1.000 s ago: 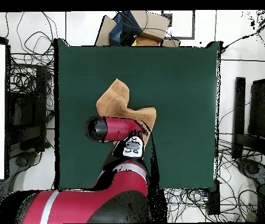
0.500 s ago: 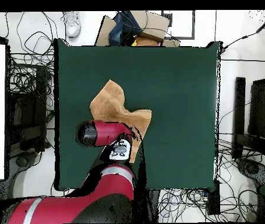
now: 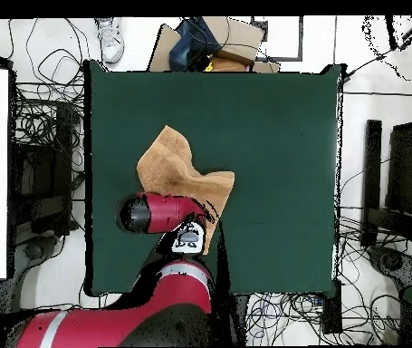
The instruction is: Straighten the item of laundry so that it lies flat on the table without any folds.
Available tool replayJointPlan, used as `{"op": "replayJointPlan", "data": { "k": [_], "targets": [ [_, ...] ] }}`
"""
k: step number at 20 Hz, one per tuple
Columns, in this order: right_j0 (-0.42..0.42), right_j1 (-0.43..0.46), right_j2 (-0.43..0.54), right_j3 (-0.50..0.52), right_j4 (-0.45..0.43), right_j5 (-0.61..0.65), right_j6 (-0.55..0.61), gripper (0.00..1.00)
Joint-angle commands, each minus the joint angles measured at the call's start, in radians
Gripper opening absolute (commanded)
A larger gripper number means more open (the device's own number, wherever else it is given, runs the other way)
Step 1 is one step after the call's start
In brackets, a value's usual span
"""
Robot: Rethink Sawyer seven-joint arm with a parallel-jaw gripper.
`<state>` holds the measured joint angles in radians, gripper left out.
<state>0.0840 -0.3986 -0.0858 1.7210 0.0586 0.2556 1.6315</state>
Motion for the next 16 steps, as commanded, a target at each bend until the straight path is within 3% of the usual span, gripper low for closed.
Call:
{"op": "replayJointPlan", "data": {
  "k": [1, 7, 16],
  "targets": [
    [-0.084, 0.022, 0.161, 0.098, 0.013, -0.039, 0.159, 0.0],
    [-0.112, -0.015, 0.183, 0.14, -0.002, -0.026, 0.153, 0.0],
    [-0.006, 0.028, 0.154, 0.101, 0.042, -0.053, 0.228, 0.0]
  ]
}}
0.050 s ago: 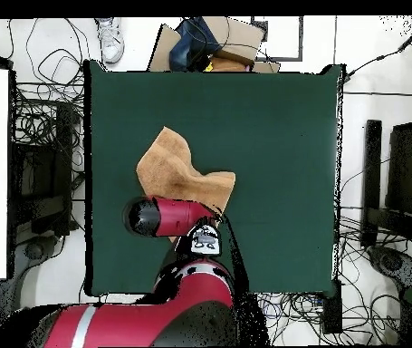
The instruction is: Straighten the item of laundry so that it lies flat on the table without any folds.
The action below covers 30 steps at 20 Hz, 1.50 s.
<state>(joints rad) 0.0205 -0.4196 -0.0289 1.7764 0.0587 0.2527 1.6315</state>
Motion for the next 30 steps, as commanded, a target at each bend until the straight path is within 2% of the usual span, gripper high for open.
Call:
{"op": "replayJointPlan", "data": {
  "k": [1, 9, 13, 16, 20, 23, 26, 30],
  "targets": [
    [0.068, 0.053, 0.097, 0.044, 0.048, -0.053, 0.236, 0.0],
    [0.132, 0.062, 0.095, 0.048, 0.081, -0.074, 0.269, 0.0],
    [0.1, 0.067, 0.109, 0.079, 0.061, -0.123, 0.246, 0.0],
    [0.016, 0.081, 0.123, 0.117, 0.029, -0.201, 0.234, 0.0],
    [-0.114, 0.061, 0.098, 0.153, -0.022, -0.23, 0.188, 0.0],
    [-0.175, 0.026, 0.084, 0.192, -0.055, -0.242, 0.166, 0.0],
    [-0.205, 0.013, 0.091, 0.214, -0.063, -0.237, 0.165, 0.0],
    [-0.206, 0.058, 0.111, 0.202, -0.064, -0.294, 0.189, 0.0]
  ]
}}
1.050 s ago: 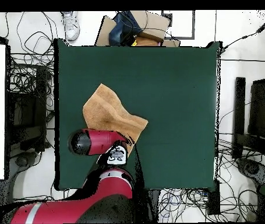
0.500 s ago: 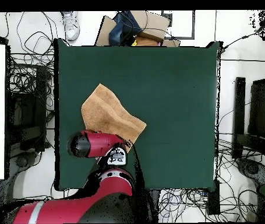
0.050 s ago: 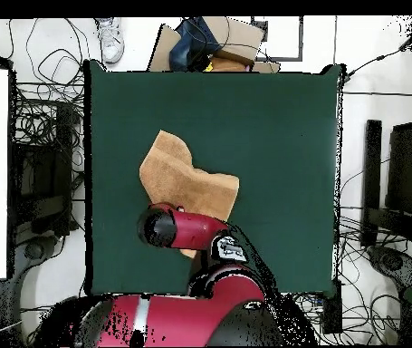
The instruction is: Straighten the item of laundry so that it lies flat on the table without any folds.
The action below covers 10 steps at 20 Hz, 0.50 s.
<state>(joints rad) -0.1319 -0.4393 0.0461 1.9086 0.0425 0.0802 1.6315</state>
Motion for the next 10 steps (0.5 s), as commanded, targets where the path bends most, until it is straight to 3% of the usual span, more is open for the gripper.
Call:
{"op": "replayJointPlan", "data": {
  "k": [1, 10],
  "targets": [
    [-0.049, 0.088, 0.039, 0.065, -0.047, -0.133, 0.192, 0.0],
    [0.07, 0.1, 0.059, 0.088, 0.003, -0.174, 0.239, 0.0]
  ]
}}
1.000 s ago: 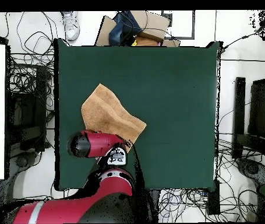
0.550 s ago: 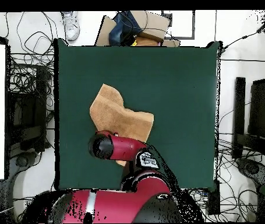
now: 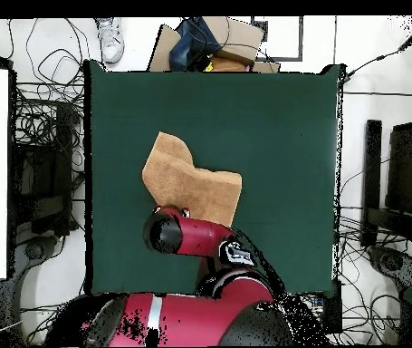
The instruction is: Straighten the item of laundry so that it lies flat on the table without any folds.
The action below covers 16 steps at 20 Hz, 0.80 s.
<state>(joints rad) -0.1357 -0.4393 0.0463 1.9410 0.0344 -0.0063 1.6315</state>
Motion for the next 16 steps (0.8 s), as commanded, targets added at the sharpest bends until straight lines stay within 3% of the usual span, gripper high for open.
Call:
{"op": "replayJointPlan", "data": {
  "k": [1, 9, 16],
  "targets": [
    [0.089, 0.104, 0.058, 0.06, 0.017, -0.098, 0.247, 0.0],
    [0.171, 0.109, 0.052, 0.099, 0.051, -0.132, 0.272, 0.0],
    [0.191, 0.098, 0.052, 0.141, 0.057, -0.157, 0.283, 0.0]
  ]
}}
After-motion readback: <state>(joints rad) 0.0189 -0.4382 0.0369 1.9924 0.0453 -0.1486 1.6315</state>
